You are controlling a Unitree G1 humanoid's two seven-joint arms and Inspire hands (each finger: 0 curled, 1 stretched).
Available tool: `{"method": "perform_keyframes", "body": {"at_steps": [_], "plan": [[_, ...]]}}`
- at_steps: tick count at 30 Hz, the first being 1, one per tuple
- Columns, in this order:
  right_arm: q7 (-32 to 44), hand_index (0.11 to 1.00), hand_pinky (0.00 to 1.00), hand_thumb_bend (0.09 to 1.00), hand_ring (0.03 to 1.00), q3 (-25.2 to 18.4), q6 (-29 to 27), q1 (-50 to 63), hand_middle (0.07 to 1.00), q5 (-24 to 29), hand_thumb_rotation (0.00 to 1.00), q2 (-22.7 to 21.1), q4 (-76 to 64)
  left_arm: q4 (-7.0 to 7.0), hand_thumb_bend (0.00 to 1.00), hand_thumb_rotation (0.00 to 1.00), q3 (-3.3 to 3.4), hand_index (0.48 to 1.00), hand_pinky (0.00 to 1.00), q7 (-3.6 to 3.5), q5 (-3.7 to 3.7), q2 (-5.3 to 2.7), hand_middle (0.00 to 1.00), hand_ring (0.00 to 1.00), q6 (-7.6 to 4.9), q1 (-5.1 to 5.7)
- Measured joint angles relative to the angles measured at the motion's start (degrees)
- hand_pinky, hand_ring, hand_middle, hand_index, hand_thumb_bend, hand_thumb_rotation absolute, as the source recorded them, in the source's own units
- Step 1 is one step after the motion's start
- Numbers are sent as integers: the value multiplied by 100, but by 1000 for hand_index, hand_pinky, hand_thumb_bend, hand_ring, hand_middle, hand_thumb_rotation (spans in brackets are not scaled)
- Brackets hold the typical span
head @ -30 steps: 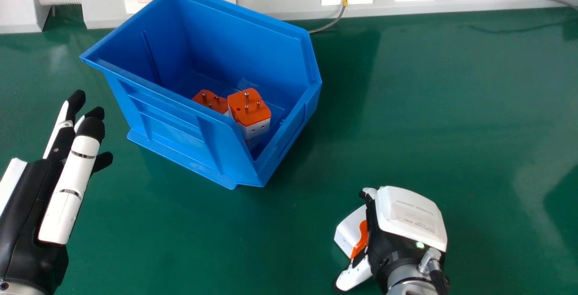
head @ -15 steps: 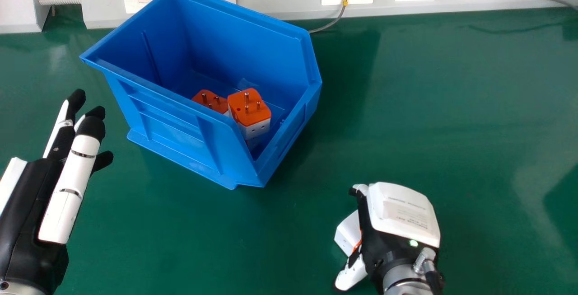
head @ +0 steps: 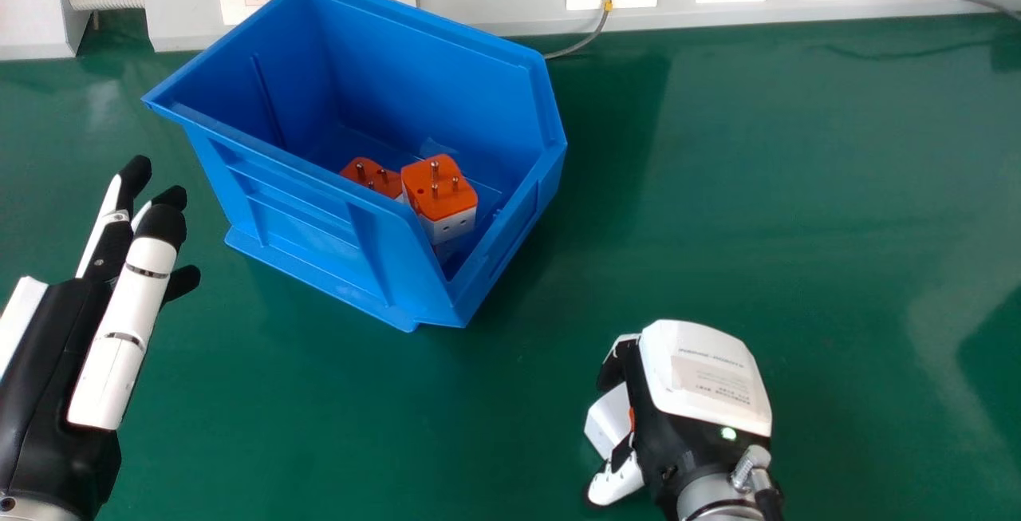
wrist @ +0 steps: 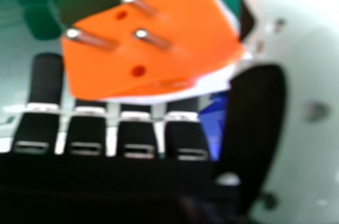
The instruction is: Pick all objects and put in blue box
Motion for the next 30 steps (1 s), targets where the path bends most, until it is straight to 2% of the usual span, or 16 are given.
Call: {"method": "perform_keyframes", "body": {"at_steps": [11,15,23,30], "plan": [[-322,501,369,508,482,-183,-398,-62,561,286,8,-173,87,-4,492,1000,14,1000,895,-1,-9,1,968,959,53,-2],[-425,494,365,506,482,-224,-554,-67,555,322,6,-277,108,-25,492,1000,14,1000,895,-1,-11,1,968,959,101,-8],[-625,481,356,502,469,-267,-765,-64,532,475,3,-357,108,-54,496,1000,52,1000,895,-2,-42,2,968,959,105,-16],[-737,481,346,499,457,-342,-891,-31,528,579,1,-388,96,-54,501,1000,55,1000,895,-2,-45,3,968,959,108,-17]]}}
